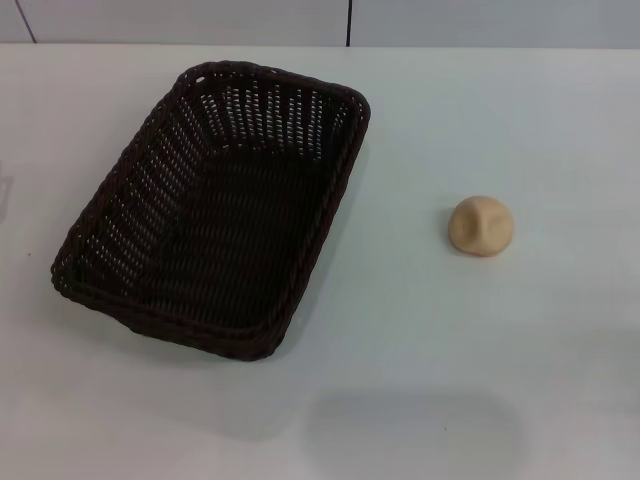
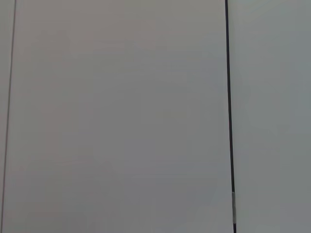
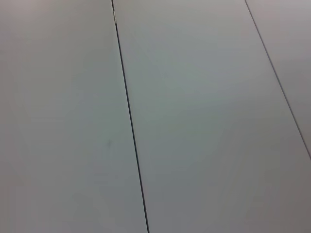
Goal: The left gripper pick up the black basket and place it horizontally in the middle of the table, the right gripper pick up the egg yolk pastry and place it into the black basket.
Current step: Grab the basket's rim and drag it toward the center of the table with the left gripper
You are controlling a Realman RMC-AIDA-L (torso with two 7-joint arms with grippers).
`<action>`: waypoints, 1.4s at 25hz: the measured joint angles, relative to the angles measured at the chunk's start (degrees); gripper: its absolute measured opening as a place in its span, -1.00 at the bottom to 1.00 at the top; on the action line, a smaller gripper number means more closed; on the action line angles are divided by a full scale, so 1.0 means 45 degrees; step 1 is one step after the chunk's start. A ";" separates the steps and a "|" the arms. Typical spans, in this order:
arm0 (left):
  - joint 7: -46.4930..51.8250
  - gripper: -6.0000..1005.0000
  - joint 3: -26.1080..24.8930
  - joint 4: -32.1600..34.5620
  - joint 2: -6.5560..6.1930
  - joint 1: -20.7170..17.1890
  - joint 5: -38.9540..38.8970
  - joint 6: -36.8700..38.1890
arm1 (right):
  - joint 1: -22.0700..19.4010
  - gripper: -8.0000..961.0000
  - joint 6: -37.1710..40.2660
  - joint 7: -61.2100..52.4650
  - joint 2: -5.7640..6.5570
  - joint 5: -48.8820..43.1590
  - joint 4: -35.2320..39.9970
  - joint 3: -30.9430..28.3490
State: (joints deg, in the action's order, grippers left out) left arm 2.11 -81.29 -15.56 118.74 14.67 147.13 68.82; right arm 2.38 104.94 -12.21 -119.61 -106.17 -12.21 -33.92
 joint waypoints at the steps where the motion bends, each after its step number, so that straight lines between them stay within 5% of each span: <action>1: 0.0000 0.65 -0.0001 -0.0001 0.0000 -0.0001 -0.0001 0.0000 | 0.0004 0.76 0.0001 0.0000 0.0000 0.0000 0.0000 0.0000; 19: -0.0317 0.59 0.0449 -0.0445 -0.0174 0.0580 0.0019 -0.1272 | -0.0002 0.76 -0.0038 0.0000 0.0000 0.0000 0.0000 0.0145; 27: -0.3423 0.57 -0.0113 -0.5727 -0.0778 -0.0110 0.0048 -0.6077 | -0.0008 0.76 -0.0116 -0.0010 0.0006 0.0000 0.0000 0.0172; 33: -0.3797 0.55 -0.1131 -1.1195 -0.1608 -0.0912 0.0432 -1.3213 | 0.0014 0.76 -0.0144 -0.0017 0.0010 0.0000 -0.0001 0.0176; 35: -0.3804 0.54 -0.1265 -1.1671 -0.1632 -0.0944 0.0564 -1.3895 | 0.0015 0.76 -0.0147 -0.0019 0.0014 0.0000 -0.0001 0.0176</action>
State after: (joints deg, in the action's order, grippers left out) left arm -15.01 -86.99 -68.07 111.40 10.42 149.67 6.29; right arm 2.45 104.28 -12.30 -119.55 -106.17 -12.22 -33.13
